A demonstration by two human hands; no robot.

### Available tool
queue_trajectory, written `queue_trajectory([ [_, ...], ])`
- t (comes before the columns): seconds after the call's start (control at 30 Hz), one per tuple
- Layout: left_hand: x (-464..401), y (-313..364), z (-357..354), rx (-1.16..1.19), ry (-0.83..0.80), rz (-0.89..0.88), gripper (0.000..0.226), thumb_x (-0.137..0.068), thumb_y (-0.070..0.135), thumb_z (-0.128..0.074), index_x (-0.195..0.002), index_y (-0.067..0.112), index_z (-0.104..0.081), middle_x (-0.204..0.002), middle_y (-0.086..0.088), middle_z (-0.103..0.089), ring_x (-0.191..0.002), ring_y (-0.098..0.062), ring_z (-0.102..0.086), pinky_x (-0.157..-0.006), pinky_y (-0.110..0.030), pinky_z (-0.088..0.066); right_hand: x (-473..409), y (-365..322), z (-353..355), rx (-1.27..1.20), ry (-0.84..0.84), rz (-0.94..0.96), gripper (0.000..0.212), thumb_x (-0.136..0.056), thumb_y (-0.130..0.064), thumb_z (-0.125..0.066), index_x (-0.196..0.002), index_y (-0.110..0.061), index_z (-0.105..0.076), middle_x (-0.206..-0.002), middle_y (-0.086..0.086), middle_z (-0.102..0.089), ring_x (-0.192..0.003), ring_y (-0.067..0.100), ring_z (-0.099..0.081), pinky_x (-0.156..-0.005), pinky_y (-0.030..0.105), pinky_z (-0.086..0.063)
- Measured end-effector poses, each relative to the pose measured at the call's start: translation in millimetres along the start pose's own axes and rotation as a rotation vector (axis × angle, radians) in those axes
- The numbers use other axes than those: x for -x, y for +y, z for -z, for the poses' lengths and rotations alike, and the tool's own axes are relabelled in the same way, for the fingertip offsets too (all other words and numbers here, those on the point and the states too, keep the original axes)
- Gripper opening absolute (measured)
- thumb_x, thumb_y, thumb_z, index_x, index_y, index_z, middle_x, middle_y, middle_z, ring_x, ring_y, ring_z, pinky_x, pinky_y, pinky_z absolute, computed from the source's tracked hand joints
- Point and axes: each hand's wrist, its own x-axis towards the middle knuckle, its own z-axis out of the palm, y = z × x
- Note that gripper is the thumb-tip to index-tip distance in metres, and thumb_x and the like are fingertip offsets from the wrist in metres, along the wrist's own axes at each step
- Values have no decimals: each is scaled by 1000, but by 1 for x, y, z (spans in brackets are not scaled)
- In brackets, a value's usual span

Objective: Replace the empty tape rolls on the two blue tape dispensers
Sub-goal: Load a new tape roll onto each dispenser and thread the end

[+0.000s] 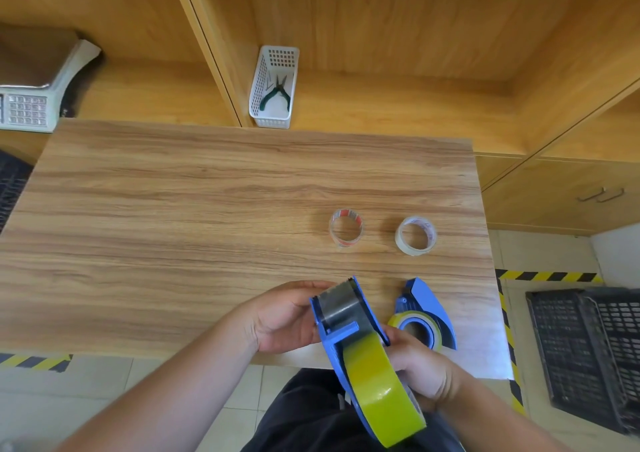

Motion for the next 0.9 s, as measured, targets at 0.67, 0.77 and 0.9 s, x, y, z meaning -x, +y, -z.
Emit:
queue_trajectory([
  [0.67,-8,-61,51,71,888,-87,18,-99,12,-55,-86,10,-68,-66,1,-60,-54,-13,-47,-55,-28,-34,-63,36,27,456,694,-160,31,-84,-34,-74,-111,-37,-59,-91,-2,-74,-78,19,-70,-52,26,-51],
  [0.77,-1,-72,52,38,823,-99,21,-100,12,-55,-92,9,-74,-76,-3,-65,-64,-16,-56,-61,-28,-46,-79,43,35,568,757,-182,27,-85,-31,-70,-109,-36,-58,-84,1,-72,-65,20,-66,-48,28,-53],
  [0.9,-4,-88,53,27,800,-59,21,-102,16,-58,-103,16,-79,-107,-5,-76,-100,-22,-70,-77,-30,-60,-97,49,45,731,788,-209,29,-82,-29,-68,-108,-30,-55,-91,2,-68,-69,20,-66,-53,33,-53],
])
